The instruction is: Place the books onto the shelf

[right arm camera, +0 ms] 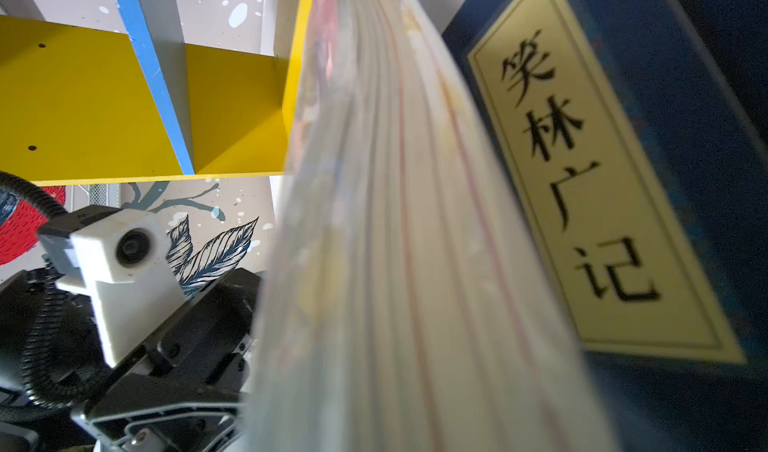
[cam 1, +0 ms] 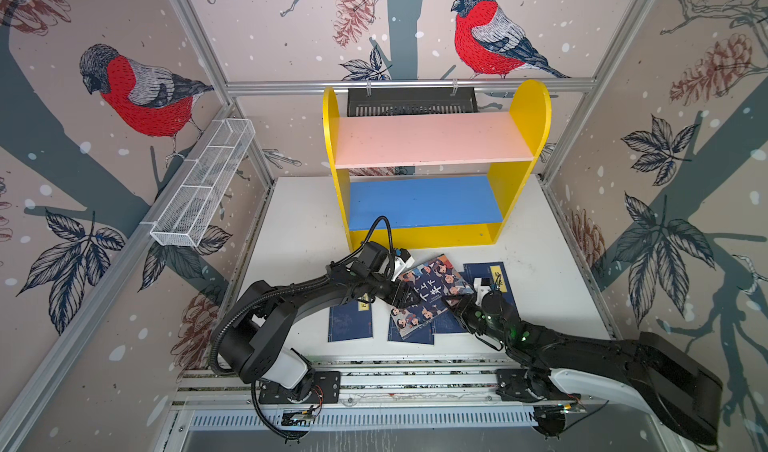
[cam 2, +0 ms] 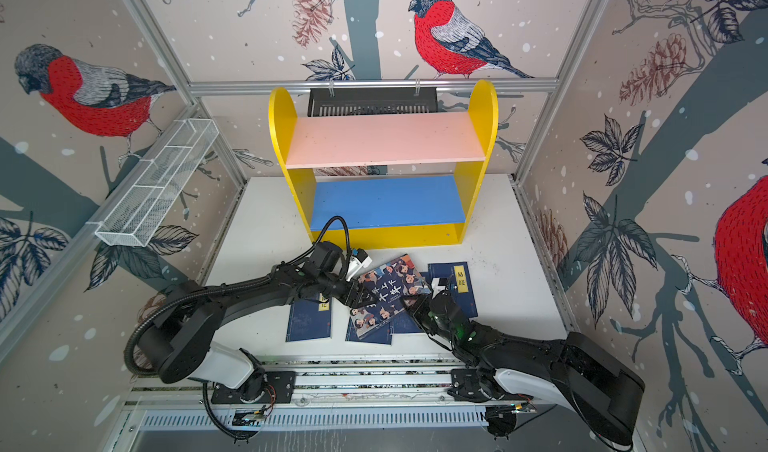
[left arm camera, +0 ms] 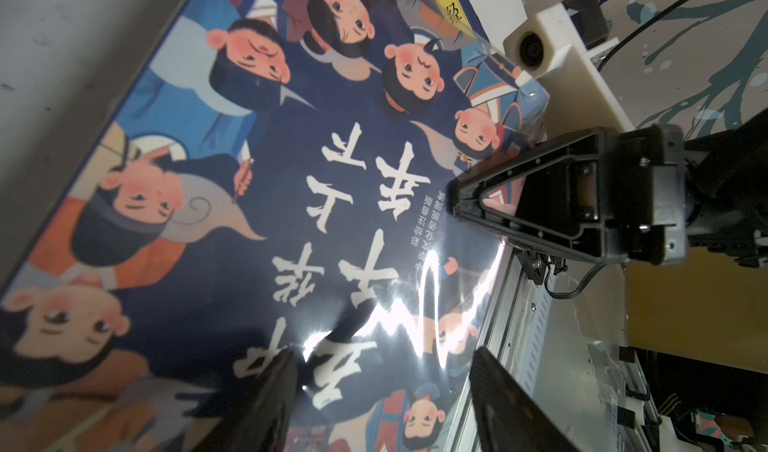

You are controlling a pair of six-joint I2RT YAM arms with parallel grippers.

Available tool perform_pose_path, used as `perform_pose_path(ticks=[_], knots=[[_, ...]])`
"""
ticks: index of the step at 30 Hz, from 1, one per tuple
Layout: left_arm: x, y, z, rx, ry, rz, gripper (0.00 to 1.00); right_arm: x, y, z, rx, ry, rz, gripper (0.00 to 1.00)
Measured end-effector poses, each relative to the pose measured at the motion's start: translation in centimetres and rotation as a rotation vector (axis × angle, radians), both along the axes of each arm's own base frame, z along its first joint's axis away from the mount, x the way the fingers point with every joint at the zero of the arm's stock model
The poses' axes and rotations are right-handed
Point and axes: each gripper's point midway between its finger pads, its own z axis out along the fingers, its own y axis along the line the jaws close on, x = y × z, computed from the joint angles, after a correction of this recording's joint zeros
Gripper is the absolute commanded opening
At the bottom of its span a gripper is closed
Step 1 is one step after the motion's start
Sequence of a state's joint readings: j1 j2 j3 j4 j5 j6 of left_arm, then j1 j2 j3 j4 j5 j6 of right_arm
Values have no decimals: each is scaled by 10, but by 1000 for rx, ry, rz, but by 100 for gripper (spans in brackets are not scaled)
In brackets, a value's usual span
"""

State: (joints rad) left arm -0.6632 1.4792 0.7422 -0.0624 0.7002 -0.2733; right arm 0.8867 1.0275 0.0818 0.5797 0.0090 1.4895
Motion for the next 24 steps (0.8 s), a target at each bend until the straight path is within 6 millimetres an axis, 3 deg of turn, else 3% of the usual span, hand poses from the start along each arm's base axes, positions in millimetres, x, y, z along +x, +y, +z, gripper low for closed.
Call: perform_pose_path(ticks=[8,13,18,24], knots=[[0,2,57,-35,-126,-45,72,-3,-3,11,-1,-35,13,5],[9,18,82,-41,-163,8,73,-2,-2,21,-11,-55,25,4],[29,48,89,-49,-148,138,74,-2,0,30,-23,-64,43,4],[30,65,87,-64,-109,210,76,0,4,46,-34,-72,69,4]])
